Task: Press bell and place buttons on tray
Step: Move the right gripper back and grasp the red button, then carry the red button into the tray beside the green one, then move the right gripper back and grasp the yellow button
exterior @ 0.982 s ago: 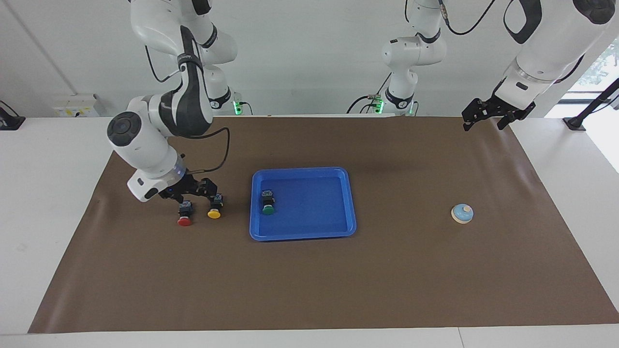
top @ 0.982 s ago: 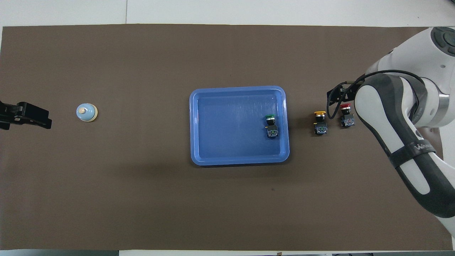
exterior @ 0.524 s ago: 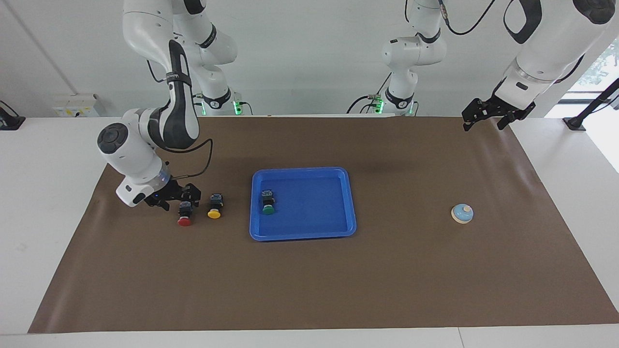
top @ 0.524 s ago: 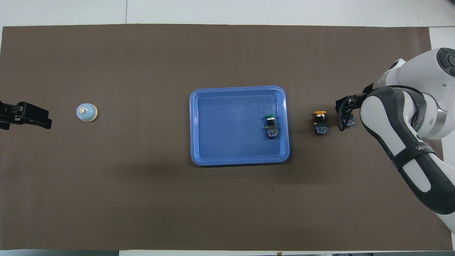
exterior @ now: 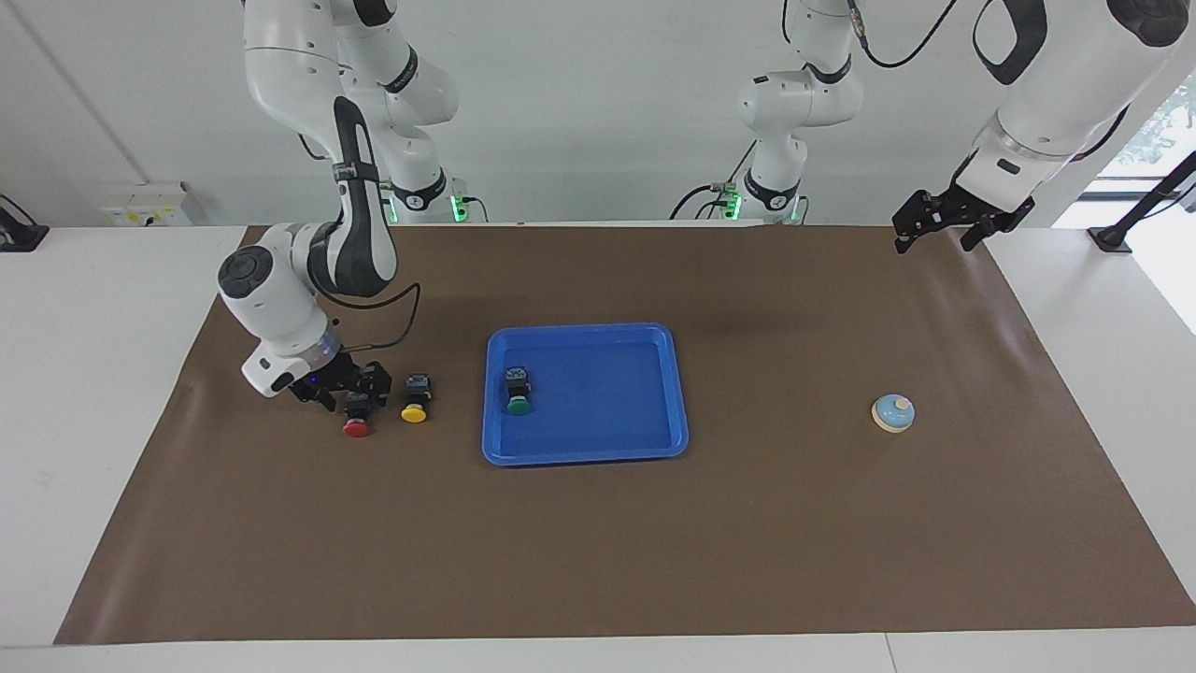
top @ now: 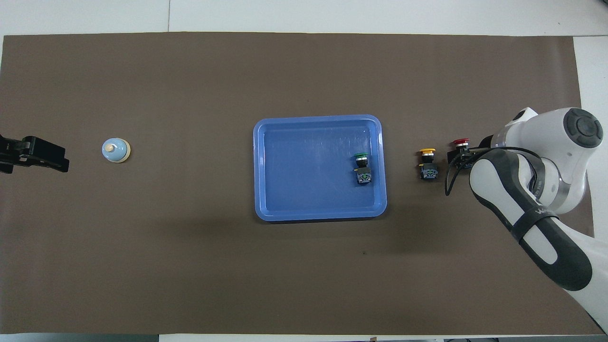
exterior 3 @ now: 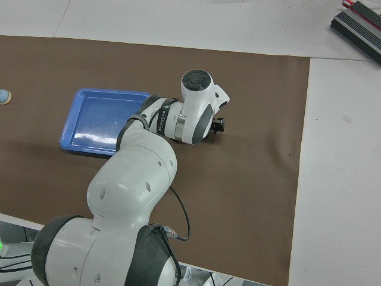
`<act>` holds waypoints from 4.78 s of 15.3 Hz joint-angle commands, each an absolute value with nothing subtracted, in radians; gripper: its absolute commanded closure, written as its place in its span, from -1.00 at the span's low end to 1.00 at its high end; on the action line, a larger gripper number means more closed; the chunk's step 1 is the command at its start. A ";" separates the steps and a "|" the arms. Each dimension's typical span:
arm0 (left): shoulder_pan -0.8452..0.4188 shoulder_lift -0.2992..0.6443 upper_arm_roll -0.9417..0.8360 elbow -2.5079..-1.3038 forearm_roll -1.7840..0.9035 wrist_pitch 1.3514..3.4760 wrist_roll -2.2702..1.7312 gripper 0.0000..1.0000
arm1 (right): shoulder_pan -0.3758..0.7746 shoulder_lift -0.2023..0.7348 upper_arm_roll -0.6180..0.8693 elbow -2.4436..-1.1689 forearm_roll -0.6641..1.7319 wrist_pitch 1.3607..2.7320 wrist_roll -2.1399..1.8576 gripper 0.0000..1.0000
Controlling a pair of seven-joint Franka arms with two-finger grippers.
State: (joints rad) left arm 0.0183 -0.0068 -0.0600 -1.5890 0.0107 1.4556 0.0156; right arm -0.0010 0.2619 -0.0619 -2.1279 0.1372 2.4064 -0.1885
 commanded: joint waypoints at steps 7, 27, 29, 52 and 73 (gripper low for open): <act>0.018 -0.020 -0.055 -1.597 -0.002 1.453 0.011 -1.00 | -0.002 0.226 -0.051 -2.119 0.132 2.387 -0.204 1.00; 0.018 -0.020 -0.055 -1.595 -0.002 1.453 0.011 -1.00 | 0.515 0.390 -0.040 -1.752 0.078 2.189 0.655 1.00; 0.018 -0.020 -0.055 -1.595 -0.002 1.453 0.011 -1.00 | 0.523 0.400 -0.040 -1.762 0.080 2.233 0.658 1.00; 0.018 -0.020 -0.055 -1.595 -0.002 1.453 0.011 -1.00 | 0.368 0.312 -0.049 -1.828 0.080 2.158 0.419 -1.00; 0.018 -0.020 -0.055 -1.595 -0.002 1.453 0.011 -1.00 | 0.176 0.259 -0.051 -2.057 0.080 2.312 0.181 -1.00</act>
